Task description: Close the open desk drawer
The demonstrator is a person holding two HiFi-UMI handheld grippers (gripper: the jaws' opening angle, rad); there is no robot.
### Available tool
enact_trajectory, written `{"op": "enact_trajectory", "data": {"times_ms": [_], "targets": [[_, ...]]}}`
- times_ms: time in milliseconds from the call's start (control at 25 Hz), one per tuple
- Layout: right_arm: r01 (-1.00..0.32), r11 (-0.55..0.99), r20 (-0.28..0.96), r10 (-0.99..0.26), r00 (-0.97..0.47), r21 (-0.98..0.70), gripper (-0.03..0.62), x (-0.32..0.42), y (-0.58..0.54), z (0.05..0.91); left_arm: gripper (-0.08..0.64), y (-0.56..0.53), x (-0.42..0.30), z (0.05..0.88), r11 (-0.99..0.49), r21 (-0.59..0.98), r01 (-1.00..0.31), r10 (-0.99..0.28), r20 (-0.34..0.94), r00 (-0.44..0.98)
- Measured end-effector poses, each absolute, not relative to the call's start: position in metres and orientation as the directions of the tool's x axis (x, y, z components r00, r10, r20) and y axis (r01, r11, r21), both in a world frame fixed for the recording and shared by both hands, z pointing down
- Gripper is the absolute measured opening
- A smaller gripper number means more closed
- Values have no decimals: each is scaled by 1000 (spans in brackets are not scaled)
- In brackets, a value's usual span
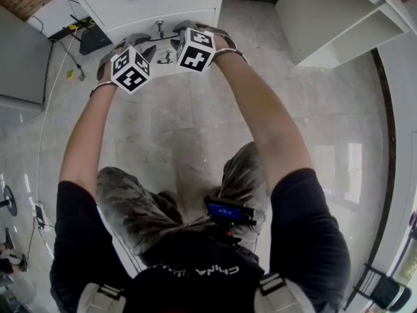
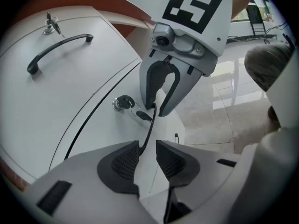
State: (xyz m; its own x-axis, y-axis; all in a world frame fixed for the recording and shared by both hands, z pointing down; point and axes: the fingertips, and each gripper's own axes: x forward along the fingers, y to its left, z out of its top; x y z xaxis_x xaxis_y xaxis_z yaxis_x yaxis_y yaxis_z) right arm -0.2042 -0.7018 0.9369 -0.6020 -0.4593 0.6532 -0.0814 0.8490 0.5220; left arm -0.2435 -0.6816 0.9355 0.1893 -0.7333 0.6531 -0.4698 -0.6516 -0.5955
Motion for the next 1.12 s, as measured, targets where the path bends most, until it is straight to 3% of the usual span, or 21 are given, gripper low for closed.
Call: {"op": "enact_trajectory", "data": {"times_ms": [80, 240, 360, 640, 1120], "targets": [[-82, 848, 653, -461, -601, 523, 120, -203, -699, 933, 98, -677, -246, 930, -642, -594, -485, -741, 642, 195], [-88, 829, 626, -482, -613, 552, 120, -200, -690, 915, 97, -665, -246, 914, -613, -599, -515, -769, 603, 213], [-100, 827, 615, -487, -620, 553, 118, -197, -674, 901, 46, -653, -245, 892, -571, -593, -568, -805, 538, 249], [-196, 828, 570, -514, -641, 526, 35, -185, -625, 868, 12, -609, -236, 858, -534, -519, -668, -830, 471, 298], [-229, 817, 551, -536, -640, 529, 15, -157, -582, 846, 12, -550, -247, 838, -539, -442, -717, -819, 474, 323]]}}
